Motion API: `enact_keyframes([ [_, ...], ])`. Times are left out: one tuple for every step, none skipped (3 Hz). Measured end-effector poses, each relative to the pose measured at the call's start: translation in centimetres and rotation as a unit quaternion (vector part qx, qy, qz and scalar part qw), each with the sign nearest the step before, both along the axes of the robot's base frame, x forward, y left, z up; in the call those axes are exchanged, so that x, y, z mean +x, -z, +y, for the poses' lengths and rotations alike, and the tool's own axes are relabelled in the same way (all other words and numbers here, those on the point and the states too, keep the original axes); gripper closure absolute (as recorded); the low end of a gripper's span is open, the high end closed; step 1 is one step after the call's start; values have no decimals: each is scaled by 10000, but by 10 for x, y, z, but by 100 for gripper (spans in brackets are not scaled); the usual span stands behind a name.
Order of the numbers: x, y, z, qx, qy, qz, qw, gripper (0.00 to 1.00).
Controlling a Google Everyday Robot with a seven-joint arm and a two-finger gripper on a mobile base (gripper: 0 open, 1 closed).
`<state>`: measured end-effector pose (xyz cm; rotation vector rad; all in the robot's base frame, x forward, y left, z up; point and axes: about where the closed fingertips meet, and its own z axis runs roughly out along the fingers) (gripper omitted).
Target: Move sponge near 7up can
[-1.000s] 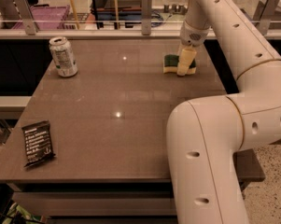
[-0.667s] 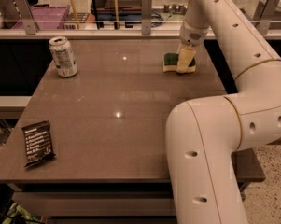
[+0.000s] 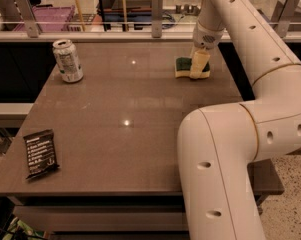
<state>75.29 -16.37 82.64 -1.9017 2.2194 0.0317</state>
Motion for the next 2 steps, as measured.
enact_keyframes([
  [6, -10, 4, 128, -6, -212, 9997, 100],
  [1, -31, 5, 221, 63, -357, 9991, 100],
])
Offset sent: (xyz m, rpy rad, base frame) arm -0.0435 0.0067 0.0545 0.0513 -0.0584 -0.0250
